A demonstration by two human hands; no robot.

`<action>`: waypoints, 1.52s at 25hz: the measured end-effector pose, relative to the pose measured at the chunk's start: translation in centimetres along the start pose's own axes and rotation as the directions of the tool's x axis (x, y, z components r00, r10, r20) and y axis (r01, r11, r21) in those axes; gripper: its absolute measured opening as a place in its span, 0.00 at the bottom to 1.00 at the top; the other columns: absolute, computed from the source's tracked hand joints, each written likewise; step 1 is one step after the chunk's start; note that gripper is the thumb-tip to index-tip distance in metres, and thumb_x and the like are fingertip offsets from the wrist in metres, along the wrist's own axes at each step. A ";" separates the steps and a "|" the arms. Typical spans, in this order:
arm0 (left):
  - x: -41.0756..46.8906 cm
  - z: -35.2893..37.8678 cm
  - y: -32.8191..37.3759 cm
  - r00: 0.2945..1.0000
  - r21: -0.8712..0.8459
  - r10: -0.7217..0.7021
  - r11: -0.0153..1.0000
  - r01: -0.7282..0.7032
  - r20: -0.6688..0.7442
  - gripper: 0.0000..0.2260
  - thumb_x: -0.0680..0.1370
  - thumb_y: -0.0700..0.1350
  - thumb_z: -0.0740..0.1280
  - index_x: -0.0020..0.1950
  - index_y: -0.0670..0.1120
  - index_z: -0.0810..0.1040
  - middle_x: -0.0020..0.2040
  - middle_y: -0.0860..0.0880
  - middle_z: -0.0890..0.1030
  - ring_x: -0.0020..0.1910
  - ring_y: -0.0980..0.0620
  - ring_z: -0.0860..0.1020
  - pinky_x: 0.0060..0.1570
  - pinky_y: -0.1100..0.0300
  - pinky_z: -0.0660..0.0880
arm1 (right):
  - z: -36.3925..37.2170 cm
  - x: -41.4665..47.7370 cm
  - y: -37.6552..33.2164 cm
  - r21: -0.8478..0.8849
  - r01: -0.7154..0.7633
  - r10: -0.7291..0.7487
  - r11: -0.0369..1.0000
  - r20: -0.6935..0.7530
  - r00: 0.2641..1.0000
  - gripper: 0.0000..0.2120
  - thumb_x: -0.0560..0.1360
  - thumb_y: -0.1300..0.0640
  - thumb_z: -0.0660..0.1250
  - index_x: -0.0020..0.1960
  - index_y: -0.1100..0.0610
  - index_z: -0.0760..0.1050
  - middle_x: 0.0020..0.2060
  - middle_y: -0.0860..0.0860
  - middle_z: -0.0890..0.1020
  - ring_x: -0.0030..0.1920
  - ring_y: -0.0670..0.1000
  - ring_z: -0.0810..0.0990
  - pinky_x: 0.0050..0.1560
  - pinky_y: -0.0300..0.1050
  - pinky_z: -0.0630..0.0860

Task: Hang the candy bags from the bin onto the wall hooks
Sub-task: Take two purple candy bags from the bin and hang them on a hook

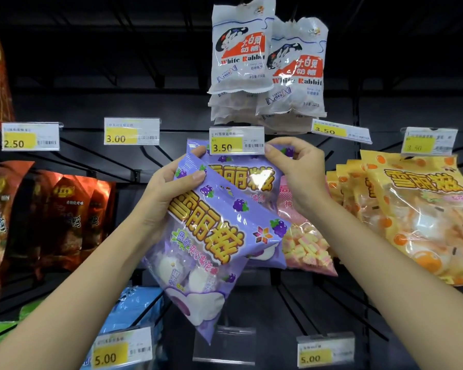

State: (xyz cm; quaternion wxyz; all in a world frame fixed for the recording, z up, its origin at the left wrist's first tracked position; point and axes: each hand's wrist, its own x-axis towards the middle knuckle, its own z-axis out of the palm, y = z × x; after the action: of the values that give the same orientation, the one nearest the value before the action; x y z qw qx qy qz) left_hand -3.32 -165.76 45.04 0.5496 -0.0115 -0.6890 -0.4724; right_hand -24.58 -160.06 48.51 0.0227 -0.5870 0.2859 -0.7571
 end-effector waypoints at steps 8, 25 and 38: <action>0.7 -0.2 0.2 1.000 0.072 -0.023 0.997 0.023 0.006 0.24 0.70 0.42 0.69 0.66 0.51 0.75 0.57 0.41 0.84 0.49 0.44 0.83 0.52 0.52 0.81 | -0.2 1.2 -0.2 -0.098 -0.015 0.019 0.995 0.041 0.999 0.09 0.72 0.62 0.72 0.37 0.50 0.80 0.38 0.52 0.84 0.44 0.58 0.83 0.45 0.53 0.80; 0.5 -0.3 0.4 0.999 -0.018 -0.014 1.000 0.014 0.037 0.28 0.68 0.41 0.71 0.68 0.49 0.74 0.55 0.43 0.85 0.48 0.46 0.84 0.47 0.56 0.81 | -0.1 1.5 -0.5 -0.023 -0.111 0.112 0.994 0.031 0.993 0.07 0.72 0.63 0.72 0.37 0.53 0.80 0.32 0.51 0.83 0.29 0.47 0.82 0.32 0.45 0.78; -0.1 0.0 -1.0 0.998 -0.036 -0.059 0.998 0.059 -0.004 0.22 0.70 0.39 0.68 0.65 0.49 0.76 0.51 0.44 0.86 0.44 0.48 0.85 0.42 0.58 0.81 | 0.3 1.2 0.5 -0.069 -0.235 0.239 0.970 0.053 0.970 0.09 0.70 0.68 0.72 0.34 0.57 0.79 0.34 0.55 0.82 0.34 0.53 0.81 0.40 0.47 0.80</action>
State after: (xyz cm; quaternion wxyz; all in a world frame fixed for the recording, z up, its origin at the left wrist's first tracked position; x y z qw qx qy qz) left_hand -3.76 -166.24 44.33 0.5368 0.0002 -0.6791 -0.5007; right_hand -24.85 -161.00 49.38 0.1032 -0.5720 0.3766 -0.7214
